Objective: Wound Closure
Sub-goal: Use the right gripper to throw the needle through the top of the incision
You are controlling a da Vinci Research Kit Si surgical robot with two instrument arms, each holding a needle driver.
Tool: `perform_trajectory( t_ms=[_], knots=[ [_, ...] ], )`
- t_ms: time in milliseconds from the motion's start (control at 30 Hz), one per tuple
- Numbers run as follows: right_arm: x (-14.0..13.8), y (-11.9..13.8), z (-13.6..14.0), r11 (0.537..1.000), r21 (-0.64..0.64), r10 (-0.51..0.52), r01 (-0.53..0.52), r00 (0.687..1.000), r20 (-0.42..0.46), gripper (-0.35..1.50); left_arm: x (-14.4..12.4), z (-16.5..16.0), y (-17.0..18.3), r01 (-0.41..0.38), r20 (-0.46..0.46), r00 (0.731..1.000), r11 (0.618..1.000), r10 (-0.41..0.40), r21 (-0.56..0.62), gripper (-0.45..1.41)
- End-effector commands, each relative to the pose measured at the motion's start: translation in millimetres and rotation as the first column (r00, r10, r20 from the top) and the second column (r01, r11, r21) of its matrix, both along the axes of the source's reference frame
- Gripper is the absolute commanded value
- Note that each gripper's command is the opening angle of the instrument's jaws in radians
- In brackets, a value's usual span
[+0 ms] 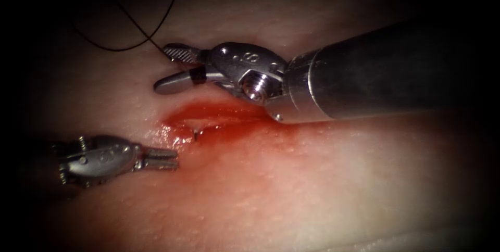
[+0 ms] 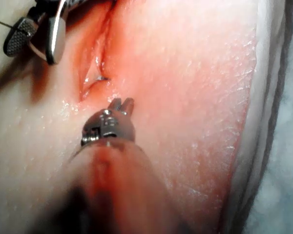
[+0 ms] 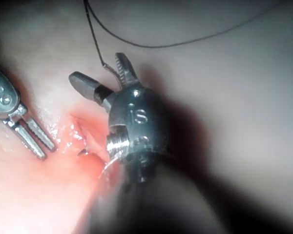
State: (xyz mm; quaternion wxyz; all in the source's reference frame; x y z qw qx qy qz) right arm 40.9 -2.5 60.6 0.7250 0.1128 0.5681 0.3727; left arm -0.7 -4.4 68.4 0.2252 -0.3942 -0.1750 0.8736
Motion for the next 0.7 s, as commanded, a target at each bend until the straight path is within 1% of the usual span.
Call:
perform_trajectory(
  t_ms=[33, 100, 167, 200, 233, 267, 367, 467, 600, 700],
  knots=[
    [0.6, 0.1, 0.7, 1.000, -0.002, -0.013, 0.013, 1.000, 0.010, 1.03, -0.5, 0.6, -0.1, 0.000, 0.001, 1.000, 1.000, 0.000, -0.001, -0.22],
    [0.6, 0.1, 0.8, 1.000, -0.002, -0.019, 0.019, 1.000, 0.018, 0.98, -0.5, 0.6, -0.1, 0.000, 0.001, 1.000, 1.000, 0.000, -0.001, -0.22],
    [0.6, 0.0, 1.0, 1.000, -0.003, -0.021, 0.021, 1.000, 0.021, 0.78, -0.5, 0.6, -0.1, 0.000, 0.001, 1.000, 1.000, 0.000, -0.001, -0.22],
    [0.6, 0.0, 1.1, 1.000, -0.003, -0.021, 0.021, 1.000, 0.021, 0.51, -0.5, 0.6, -0.1, 0.000, 0.001, 1.000, 1.000, 0.000, -0.001, -0.22],
    [0.6, 0.0, 1.1, 1.000, -0.002, -0.022, 0.022, 0.999, 0.027, 0.14, -0.5, 0.6, -0.1, 0.000, 0.001, 1.000, 1.000, 0.000, -0.001, -0.22],
    [0.6, 0.0, 1.1, 1.000, 0.000, -0.018, 0.018, 0.999, 0.042, -0.35, -0.5, 0.6, -0.1, 0.000, 0.001, 1.000, 1.000, 0.000, -0.001, -0.22],
    [0.7, 0.3, 1.0, 1.000, 0.013, -0.015, 0.013, 0.995, 0.102, -0.35, -0.5, 0.6, -0.1, 0.000, 0.001, 1.000, 1.000, 0.000, -0.001, -0.22],
    [1.0, 0.9, 0.8, 1.000, 0.023, 0.004, -0.007, 0.993, 0.120, -0.35, -0.5, 0.6, -0.1, 0.000, 0.001, 1.000, 1.000, 0.000, 0.000, -0.22],
    [1.1, 1.2, 0.6, 0.990, 0.132, 0.026, -0.043, 0.992, 0.125, -0.35, -0.5, 0.5, -0.1, 0.000, 0.001, 1.000, 1.000, 0.000, 0.000, -0.22],
    [1.1, 1.0, 0.7, 0.962, 0.263, 0.050, -0.074, 0.994, 0.098, -0.35, -0.4, 0.5, -0.1, -0.002, 0.002, 1.000, 1.000, 0.002, 0.000, -0.22]
  ],
)
